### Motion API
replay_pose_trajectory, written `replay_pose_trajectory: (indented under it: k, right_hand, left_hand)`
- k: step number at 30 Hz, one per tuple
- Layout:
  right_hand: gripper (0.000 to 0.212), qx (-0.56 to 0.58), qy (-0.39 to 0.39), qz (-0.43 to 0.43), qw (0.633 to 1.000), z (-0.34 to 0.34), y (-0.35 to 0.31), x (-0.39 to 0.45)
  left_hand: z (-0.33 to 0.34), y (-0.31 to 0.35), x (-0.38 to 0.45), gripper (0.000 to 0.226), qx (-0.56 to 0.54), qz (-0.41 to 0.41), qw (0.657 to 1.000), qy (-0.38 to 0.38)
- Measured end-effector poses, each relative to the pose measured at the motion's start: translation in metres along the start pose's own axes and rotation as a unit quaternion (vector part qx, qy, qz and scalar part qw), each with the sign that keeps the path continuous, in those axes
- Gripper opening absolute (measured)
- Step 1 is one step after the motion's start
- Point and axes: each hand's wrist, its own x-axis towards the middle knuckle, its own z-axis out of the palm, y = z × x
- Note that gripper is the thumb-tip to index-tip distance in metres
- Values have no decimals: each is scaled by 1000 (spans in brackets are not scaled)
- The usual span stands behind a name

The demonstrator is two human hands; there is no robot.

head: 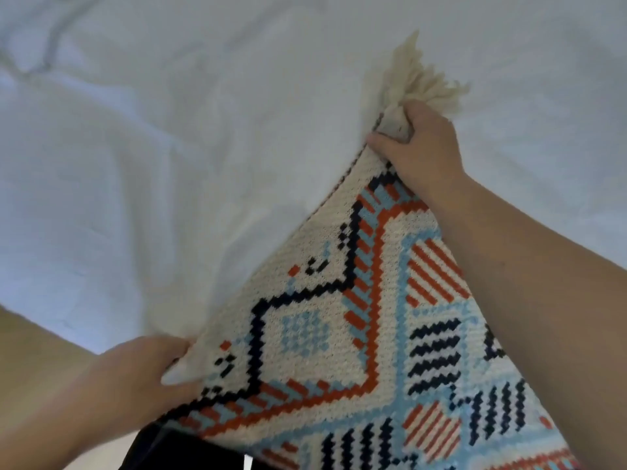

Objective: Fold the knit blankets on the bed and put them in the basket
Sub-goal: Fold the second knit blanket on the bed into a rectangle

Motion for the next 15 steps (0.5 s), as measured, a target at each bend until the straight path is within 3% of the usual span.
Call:
replay_pose_trajectory:
  k: [3,5,7,11,15]
  right_hand:
    - [63,-91,104,34,990,11,-5,-12]
    - [78,-118,114,67,984,29,-13,-43]
    - [69,-99,76,10,992,57,-21,-93]
    - [32,-85,-8,-197,977,107,-25,-174]
    - [38,-127,-90,-275,949,102,-26,-165]
  left_hand:
    - [-30,54,11,42,22,-8,992,122]
    - [-39,74,28,48,-34,26,986,161]
    - [-44,87,48,50,-126,41,980,146]
    - [-33,84,74,30,-218,42,963,152]
    - [-15,63,63,18,-299,16,947,121]
